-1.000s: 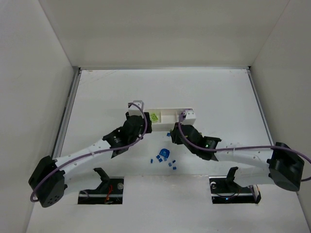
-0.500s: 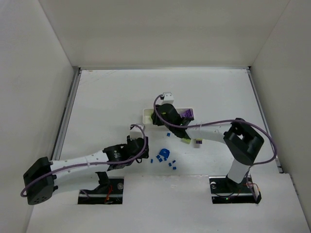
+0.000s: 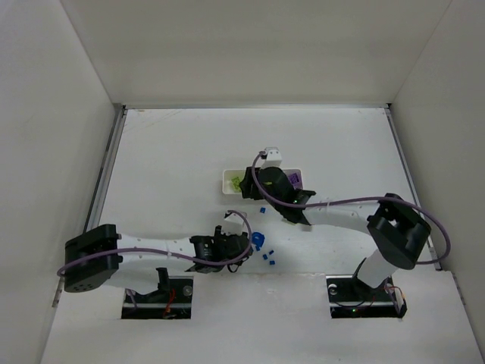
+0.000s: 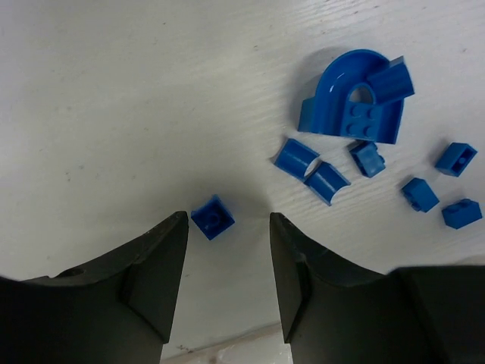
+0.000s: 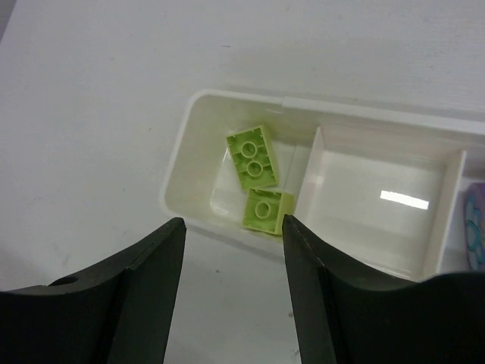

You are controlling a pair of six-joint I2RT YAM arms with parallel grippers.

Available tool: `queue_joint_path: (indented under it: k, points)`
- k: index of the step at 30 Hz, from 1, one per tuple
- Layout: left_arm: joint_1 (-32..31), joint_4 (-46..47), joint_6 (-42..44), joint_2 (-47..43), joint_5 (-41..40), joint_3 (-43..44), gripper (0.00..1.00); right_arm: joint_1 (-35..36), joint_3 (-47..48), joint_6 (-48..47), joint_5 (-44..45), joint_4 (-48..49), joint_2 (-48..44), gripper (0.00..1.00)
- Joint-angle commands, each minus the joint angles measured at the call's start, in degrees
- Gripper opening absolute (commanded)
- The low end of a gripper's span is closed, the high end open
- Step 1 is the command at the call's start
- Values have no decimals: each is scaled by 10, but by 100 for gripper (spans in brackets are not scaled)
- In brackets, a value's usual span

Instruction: Sort the legos into containers by color

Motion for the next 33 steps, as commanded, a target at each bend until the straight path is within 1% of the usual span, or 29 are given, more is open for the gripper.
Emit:
queue_joint_path:
  k: [1, 4, 7, 10, 13, 15, 18, 20, 22, 26, 30, 33]
  points:
    - [-5, 26, -2, 15, -22, 26, 44, 10, -44, 19, 22, 46, -48, 60]
    - [3, 30, 0, 26, -22, 28, 41, 24, -75, 30, 31, 48, -70, 60]
    - [8, 30, 5, 32, -22, 26, 35, 35, -100, 34, 46, 48, -89, 59]
    - [9, 26, 5, 35, -18, 24, 26, 40, -125, 36, 61, 43, -111, 54]
    - [8, 16, 11, 29, -25, 22, 18, 48, -146, 40, 55, 38, -132, 46]
    - [17, 8, 11, 14, -33, 22, 15, 59, -151, 38, 58, 28, -140, 45]
    - [29, -6, 21, -23, -46, 35, 15, 79, -161, 40, 71, 9, -151, 46]
    - [38, -1, 35, -47, -56, 39, 15, 93, -173, 40, 77, 7, -155, 51]
    - [59, 1, 48, -65, -57, 49, 15, 104, -188, 42, 79, 5, -165, 56]
    - [109, 27, 88, -89, -50, 75, 15, 121, -218, 55, 79, -3, -188, 61]
    - [159, 93, 148, -72, -20, 119, 16, 129, -248, 65, 78, -17, -222, 62]
    - [199, 144, 187, -14, 13, 168, 16, 131, -271, 73, 76, -28, -252, 61]
